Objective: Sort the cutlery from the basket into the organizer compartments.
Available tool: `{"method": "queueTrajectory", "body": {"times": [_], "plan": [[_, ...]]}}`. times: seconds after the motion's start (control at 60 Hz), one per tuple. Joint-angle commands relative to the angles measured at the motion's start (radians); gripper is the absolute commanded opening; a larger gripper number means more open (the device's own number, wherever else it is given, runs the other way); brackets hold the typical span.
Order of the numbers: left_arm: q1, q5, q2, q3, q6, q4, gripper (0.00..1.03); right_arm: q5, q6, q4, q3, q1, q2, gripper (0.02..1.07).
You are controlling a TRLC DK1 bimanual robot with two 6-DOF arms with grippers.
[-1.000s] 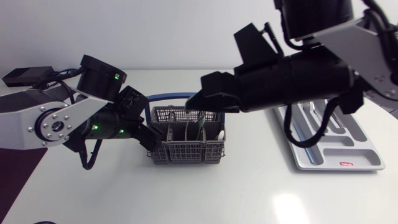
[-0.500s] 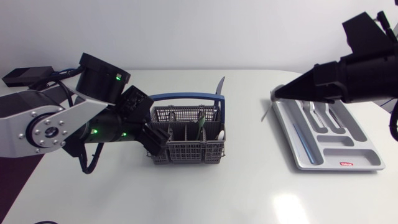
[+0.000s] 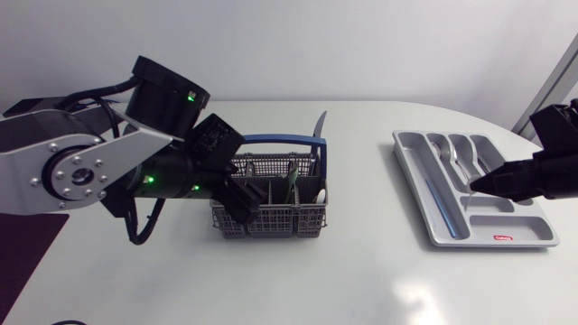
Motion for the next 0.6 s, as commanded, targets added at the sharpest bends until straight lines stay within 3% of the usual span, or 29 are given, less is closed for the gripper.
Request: {"method": "queueTrajectory", "body": {"times": [0.0,0.2,0.583], "plan": [[-0.011,0.006,0.021,0.030,0.009,-0.013,0.92,0.026,-0.140,-0.004,-0.041,-0.075,0.038,0.08],[-0.025,0.005,0.029,0.047,0.001,-0.025,0.92,0.063,-0.314,0.091,-0.062,-0.244,0.160,0.08],[-0.054,0.005,0.058,0.098,-0.011,-0.059,0.92,0.218,-0.419,0.341,-0.104,-0.333,0.377,0.08]]}}
